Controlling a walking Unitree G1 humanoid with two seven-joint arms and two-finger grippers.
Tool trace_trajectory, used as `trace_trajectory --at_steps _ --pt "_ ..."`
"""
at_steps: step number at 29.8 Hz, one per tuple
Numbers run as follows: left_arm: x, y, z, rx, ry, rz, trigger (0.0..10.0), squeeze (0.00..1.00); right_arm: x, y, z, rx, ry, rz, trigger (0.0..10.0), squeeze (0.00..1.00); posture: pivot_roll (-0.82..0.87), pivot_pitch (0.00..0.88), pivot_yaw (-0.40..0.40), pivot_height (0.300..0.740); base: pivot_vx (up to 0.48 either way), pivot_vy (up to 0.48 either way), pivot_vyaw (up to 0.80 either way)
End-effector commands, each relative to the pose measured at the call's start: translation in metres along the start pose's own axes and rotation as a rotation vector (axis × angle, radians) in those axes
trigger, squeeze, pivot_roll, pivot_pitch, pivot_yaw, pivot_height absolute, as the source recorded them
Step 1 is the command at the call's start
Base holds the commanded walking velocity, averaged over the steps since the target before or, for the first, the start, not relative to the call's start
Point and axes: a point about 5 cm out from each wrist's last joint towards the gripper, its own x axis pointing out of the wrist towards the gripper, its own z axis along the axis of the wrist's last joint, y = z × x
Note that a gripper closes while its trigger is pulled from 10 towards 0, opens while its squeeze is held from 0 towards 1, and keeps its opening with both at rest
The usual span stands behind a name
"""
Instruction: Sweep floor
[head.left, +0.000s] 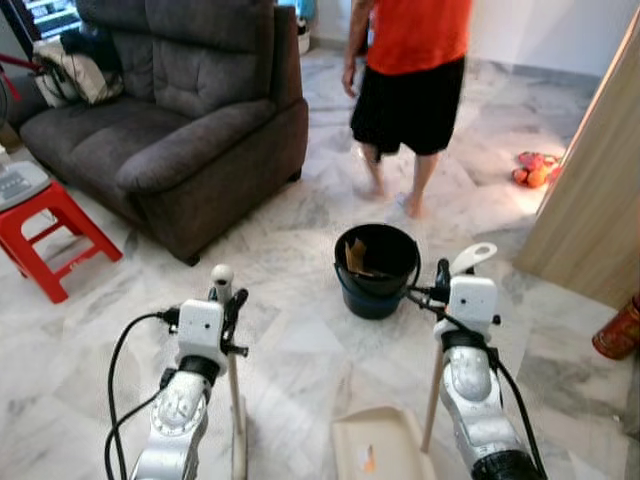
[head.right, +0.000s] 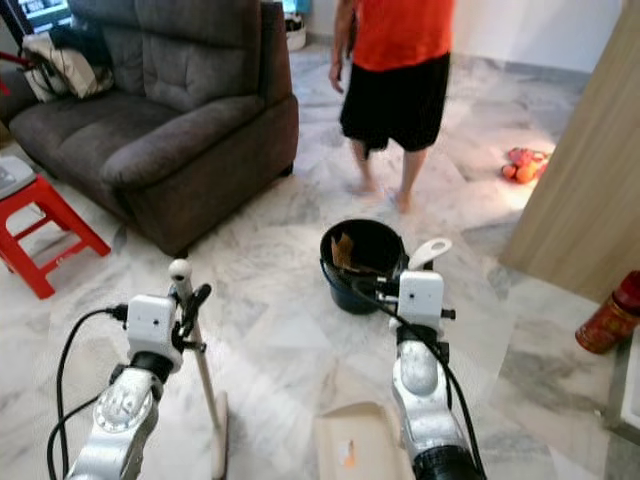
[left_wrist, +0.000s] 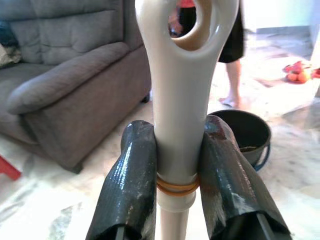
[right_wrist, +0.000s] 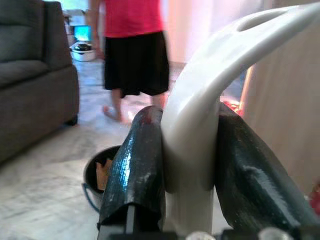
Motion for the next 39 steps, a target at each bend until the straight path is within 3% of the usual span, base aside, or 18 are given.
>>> trace_trajectory --at_steps 1,39 --pt "0.0035 0.0042 0.0087 0.016 -0.043 0.002 10.0 0.0 0.003 0.0059 0.0073 0.02 -0.027 0.016 10.0 0.0 0.1 0.0 0.042 0.74 0.0 0.0 -0.8" --pt "0.0111 0.0063 0.0114 0.072 -0.038 -0.014 10.0 0.0 0.0011 0.0111 0.0051 0.026 -0.011 0.018 10.0 0.0 0.1 0.0 0.063 0.74 0.0 -0.008 -0.8"
